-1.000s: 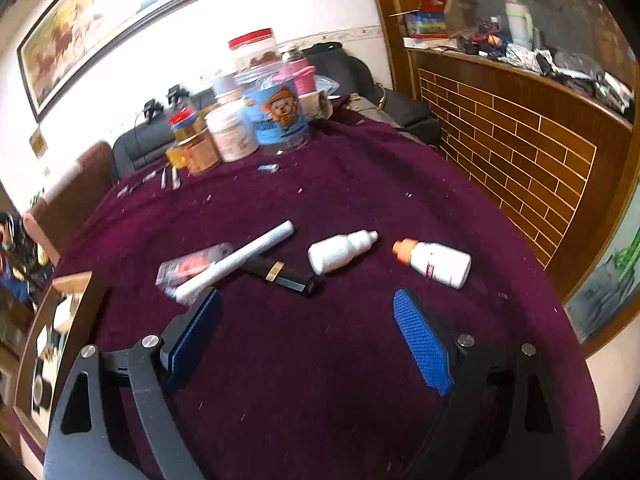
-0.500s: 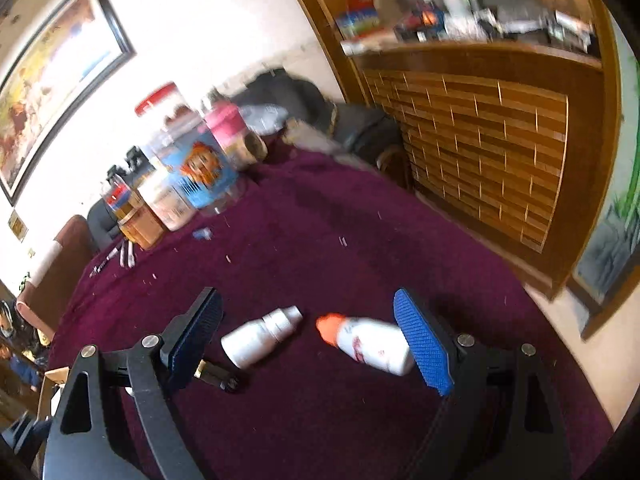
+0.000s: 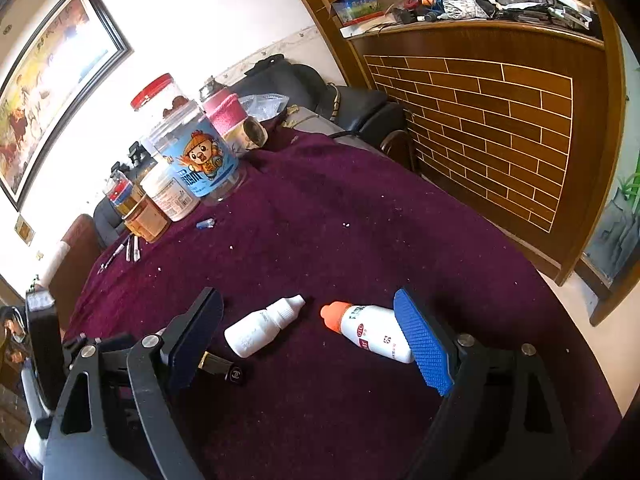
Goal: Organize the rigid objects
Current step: 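Move the left tool to the white marker on the clear package and grasp it, then lift the white marker with the left tool, then carry the white marker toward the tray with the left tool while the right tool grasps the clear package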
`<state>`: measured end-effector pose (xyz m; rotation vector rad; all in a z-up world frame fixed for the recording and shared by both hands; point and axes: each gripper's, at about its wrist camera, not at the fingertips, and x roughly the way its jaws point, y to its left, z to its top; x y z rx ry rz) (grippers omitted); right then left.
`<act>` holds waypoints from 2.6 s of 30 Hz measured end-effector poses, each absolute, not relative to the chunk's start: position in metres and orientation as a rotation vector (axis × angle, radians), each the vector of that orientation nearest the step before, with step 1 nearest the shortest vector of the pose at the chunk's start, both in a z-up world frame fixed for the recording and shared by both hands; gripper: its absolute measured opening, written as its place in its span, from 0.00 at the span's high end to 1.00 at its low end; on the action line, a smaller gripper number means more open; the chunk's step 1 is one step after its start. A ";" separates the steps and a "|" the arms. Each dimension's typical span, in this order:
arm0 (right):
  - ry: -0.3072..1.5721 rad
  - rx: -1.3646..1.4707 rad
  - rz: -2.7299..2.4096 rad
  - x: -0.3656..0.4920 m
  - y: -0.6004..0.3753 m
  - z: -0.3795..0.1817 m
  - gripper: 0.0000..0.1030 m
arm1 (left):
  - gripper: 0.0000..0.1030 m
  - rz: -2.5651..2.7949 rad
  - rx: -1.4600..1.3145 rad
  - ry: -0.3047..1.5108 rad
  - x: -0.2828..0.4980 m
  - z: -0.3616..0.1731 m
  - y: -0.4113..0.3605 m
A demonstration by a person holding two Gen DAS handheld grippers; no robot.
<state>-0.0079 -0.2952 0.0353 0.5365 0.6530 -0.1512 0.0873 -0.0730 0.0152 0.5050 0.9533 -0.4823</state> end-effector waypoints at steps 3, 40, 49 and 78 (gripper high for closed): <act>0.665 0.537 -0.156 -0.006 -0.296 0.033 0.15 | 0.09 -0.478 0.462 0.975 0.091 0.013 -0.072; 0.758 0.555 -0.144 0.001 -0.295 0.016 0.15 | 0.90 -0.546 0.307 1.008 0.068 0.016 -0.091; 0.772 0.556 -0.148 0.002 -0.296 0.014 0.15 | 0.90 -0.503 0.210 1.015 0.031 0.032 -0.022; 0.654 0.439 -0.088 -0.038 -0.253 0.057 0.15 | 0.89 -0.512 -0.209 0.794 -0.098 0.099 0.129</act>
